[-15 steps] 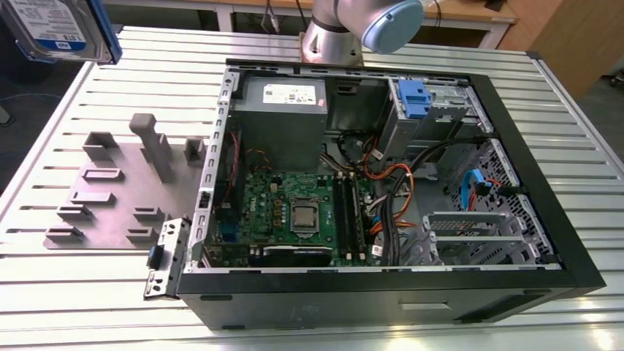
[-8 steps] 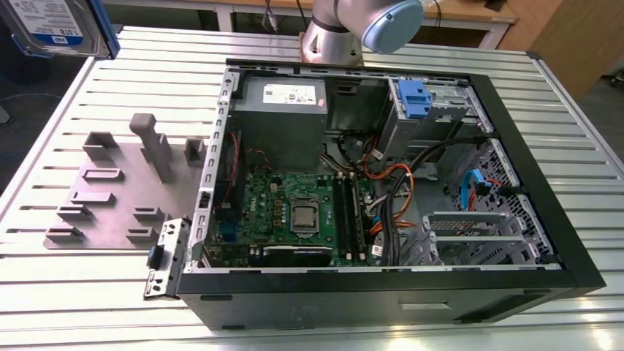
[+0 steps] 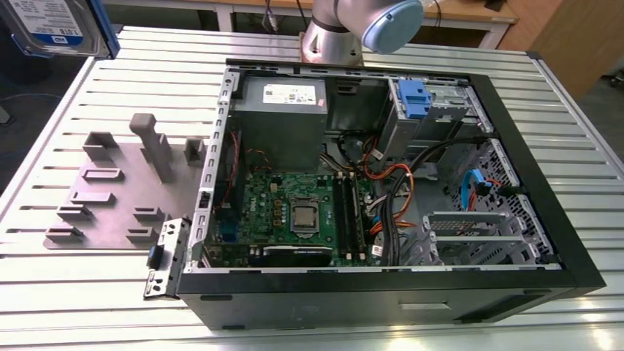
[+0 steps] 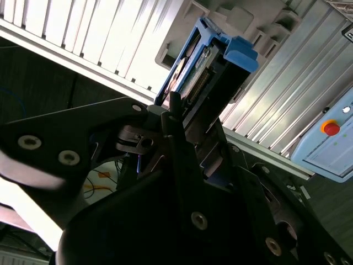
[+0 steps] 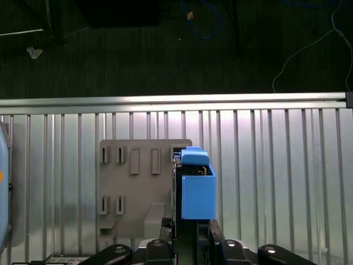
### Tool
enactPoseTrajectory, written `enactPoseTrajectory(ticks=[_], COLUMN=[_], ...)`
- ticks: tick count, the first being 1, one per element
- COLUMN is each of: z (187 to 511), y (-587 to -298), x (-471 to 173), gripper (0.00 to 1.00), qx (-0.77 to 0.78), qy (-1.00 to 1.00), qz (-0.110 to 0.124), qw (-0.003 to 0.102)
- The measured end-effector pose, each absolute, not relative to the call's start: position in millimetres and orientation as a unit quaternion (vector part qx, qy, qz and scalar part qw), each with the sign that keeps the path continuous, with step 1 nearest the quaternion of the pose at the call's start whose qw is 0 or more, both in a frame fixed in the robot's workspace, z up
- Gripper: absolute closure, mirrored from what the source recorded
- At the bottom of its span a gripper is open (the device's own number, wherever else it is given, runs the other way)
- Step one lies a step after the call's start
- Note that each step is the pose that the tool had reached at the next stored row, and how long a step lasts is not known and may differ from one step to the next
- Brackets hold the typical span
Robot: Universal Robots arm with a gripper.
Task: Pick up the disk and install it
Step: 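Pick up the disk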
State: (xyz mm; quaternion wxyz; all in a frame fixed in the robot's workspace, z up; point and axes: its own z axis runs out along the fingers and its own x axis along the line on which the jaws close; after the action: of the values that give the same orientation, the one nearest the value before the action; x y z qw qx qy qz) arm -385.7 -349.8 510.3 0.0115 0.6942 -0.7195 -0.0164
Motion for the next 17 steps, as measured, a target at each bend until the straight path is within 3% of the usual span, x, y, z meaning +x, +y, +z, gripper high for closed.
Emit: enactPoseTrajectory(ticks=[17], z=[518.7], y=[-349.8], x=[-385.7], gripper=[0.65], qx=[0.694], qy=[-0.719], qz=[-0.016], qw=[0.011])
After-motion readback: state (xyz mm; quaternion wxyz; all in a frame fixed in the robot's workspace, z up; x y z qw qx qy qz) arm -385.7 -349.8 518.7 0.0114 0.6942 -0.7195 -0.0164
